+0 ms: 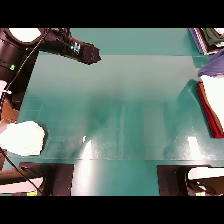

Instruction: Fold the shirts.

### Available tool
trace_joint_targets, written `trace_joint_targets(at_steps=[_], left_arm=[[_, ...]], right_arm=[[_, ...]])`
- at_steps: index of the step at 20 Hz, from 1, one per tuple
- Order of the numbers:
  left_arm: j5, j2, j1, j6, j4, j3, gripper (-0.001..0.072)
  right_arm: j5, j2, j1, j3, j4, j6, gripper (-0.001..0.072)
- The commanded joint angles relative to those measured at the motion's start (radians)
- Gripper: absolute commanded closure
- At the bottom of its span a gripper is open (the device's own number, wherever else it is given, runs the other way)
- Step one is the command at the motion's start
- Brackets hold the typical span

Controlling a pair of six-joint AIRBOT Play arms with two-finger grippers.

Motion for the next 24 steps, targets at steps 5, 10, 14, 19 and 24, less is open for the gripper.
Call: trace_joint_targets(at_steps=[5,10,14,19,24], left_arm=[[-0.034,-0.001,0.000,0.003,0.001,0.000,0.0677],[-0.047,-0.001,0.000,0.008,0.001,0.000,0.0677],[-0.047,-0.001,0.000,0.011,0.001,0.000,0.0677],[-0.046,-0.001,0.000,0.011,0.001,0.000,0.0677],[-0.045,-0.001,0.000,0.011,0.001,0.000,0.0677]], right_arm=[[0.095,0.208,-0.119,-0.211,-0.010,-0.061,0.0695],[0.309,0.331,-0.287,-0.457,-0.014,-0.108,0.0694],[0.418,0.410,-0.435,-0.663,-0.085,-0.117,0.0694],[0.405,0.505,-0.580,-0.875,-0.168,-0.117,0.0276],[0.396,0.550,-0.670,-0.910,-0.099,-0.101,0.0229]])
